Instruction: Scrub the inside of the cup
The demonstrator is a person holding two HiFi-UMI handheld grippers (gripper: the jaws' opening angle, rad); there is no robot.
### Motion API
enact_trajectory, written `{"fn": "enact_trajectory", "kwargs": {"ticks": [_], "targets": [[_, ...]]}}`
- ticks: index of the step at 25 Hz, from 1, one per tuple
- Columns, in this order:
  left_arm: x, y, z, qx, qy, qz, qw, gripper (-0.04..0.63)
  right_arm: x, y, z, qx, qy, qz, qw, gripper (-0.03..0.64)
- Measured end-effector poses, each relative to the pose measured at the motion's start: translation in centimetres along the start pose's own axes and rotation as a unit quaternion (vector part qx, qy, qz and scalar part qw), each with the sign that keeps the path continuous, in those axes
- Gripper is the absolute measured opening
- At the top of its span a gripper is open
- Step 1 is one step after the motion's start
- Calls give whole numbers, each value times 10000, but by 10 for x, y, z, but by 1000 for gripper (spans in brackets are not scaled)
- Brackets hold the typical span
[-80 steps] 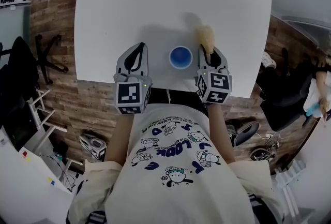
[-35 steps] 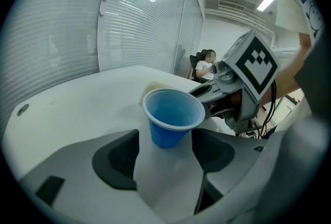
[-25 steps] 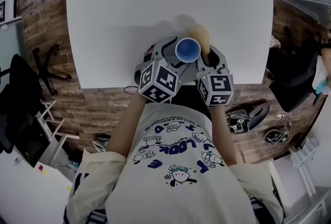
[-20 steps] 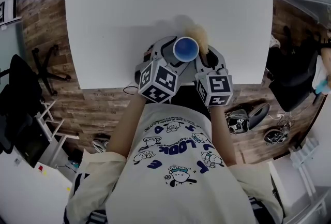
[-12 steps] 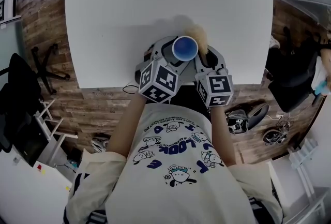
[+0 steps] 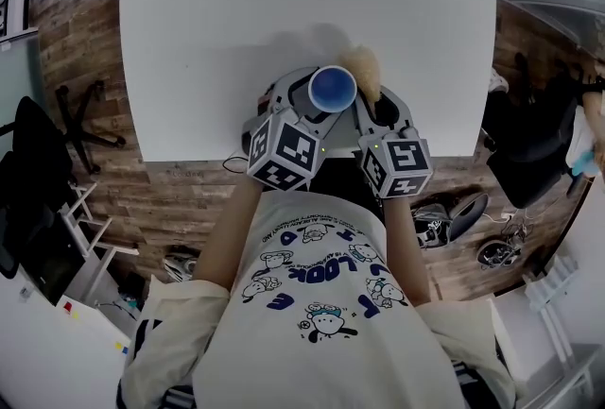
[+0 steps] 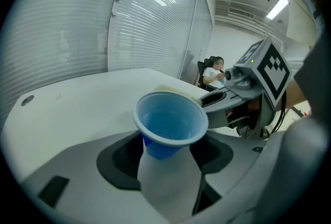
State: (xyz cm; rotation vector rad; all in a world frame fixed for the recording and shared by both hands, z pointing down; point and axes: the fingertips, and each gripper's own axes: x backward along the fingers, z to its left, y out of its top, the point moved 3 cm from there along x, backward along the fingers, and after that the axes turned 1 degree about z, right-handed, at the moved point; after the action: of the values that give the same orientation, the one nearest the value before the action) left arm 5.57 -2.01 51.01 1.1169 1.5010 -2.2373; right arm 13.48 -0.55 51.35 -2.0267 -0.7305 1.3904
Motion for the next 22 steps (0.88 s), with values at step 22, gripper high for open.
{"fn": "enact_trajectory", "kwargs": {"ticks": [22], "targets": [[51,51,36,-662,1030,-59,9925,310,64,96,55,1760,789,-282,9808,81]]}}
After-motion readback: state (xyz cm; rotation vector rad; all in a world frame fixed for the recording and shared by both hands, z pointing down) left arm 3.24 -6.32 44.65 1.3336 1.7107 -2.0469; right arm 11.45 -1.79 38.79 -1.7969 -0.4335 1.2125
